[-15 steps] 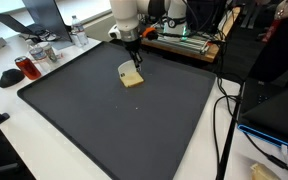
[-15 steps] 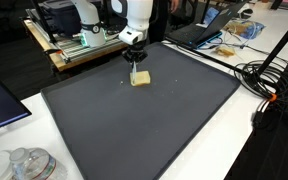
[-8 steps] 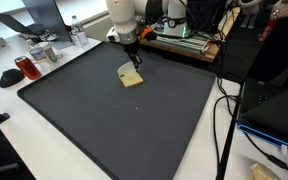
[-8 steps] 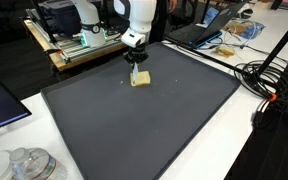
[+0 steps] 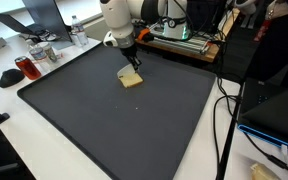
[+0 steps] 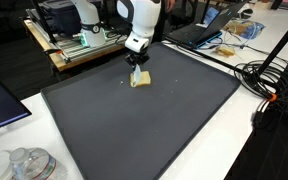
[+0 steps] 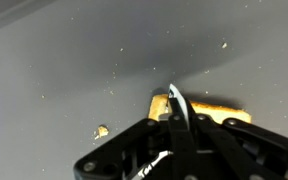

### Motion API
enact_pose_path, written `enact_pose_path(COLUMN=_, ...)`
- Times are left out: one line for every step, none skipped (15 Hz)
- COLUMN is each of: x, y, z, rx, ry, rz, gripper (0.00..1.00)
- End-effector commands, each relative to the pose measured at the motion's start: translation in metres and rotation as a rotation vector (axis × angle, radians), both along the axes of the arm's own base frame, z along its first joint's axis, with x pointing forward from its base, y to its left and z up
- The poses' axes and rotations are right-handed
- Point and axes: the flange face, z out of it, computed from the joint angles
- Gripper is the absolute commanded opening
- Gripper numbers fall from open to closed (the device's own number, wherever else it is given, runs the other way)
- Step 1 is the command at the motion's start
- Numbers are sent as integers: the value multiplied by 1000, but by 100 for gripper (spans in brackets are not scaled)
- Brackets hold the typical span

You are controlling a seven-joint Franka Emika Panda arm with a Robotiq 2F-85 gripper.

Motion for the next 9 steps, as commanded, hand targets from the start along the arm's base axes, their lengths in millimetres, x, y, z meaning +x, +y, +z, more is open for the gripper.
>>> enact_pose_path(x=1, y=0, z=0, rx=2, ry=5, rz=7, gripper=4)
enact_pose_path(x=2, y=-1, z=0, rx=3, ry=6, rz=11, gripper=4)
enact_pose_path(x=2, y=-1, z=-1, rx=3, ry=6, rz=13, gripper=4)
enact_pose_path(x=2, y=-1, z=-1, rx=3, ry=7, rz=14, gripper=4)
enact_pose_path(x=2, y=-2, z=-1, rx=3, ry=7, rz=14, gripper=4)
enact_pose_path(x=2, y=-2, z=-1, rx=3, ry=7, rz=14, gripper=4)
enact_pose_path(x=3, y=-2, z=-1, rx=3, ry=7, rz=14, gripper=4)
enact_pose_path(x=3, y=-2, z=-1, rx=3, ry=7, rz=14, gripper=1)
enact_pose_path(x=7, y=-4, z=-4, rx=-12, ry=2, rz=-2, gripper=1)
